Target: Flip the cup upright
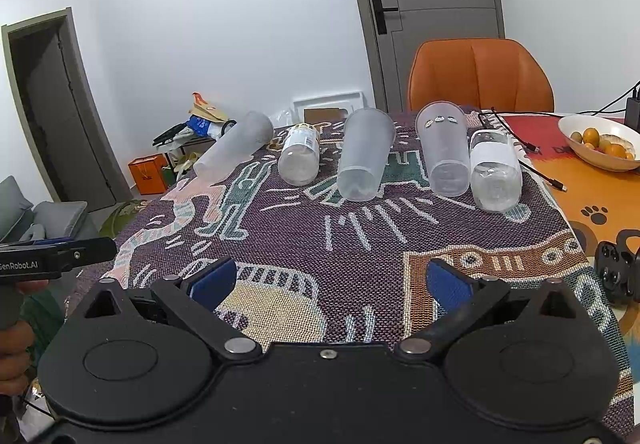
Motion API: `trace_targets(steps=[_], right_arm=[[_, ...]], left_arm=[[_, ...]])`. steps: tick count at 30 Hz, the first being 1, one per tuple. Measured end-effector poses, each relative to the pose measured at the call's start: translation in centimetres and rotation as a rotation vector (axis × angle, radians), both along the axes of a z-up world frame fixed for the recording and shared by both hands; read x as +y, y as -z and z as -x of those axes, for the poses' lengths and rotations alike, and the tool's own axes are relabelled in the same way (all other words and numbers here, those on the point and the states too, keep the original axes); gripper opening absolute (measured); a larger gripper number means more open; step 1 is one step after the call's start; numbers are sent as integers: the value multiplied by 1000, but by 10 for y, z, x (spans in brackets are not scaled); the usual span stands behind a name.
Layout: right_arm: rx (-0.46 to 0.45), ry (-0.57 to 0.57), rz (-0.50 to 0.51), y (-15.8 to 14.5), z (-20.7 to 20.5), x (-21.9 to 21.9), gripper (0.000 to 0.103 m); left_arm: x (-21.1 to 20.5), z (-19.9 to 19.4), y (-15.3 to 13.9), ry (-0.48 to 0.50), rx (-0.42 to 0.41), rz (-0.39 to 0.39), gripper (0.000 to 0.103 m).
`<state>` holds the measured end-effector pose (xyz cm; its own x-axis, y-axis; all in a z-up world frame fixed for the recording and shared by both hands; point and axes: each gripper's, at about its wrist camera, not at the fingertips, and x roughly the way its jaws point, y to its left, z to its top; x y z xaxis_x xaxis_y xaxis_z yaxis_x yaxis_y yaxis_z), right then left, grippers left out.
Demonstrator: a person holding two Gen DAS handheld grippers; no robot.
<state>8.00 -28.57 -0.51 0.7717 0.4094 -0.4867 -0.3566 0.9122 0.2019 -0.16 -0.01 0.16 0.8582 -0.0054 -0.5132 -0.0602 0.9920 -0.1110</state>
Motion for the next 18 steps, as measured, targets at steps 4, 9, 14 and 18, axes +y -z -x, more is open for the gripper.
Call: trace_targets(steps=[4, 9, 14, 18], right_arm=[[2, -1, -3, 0, 0, 0, 103], [2, -3, -4, -1, 0, 1, 103], [0, -3, -5, -1, 0, 1, 103], [1, -2, -6, -1, -1, 1, 103]], left_arm=[[0, 0, 0, 2, 2, 0, 103], [1, 0, 0, 2, 1, -1, 103], [0, -1, -1, 4, 1, -1, 103], [0, -3, -1, 5, 0, -3, 103]])
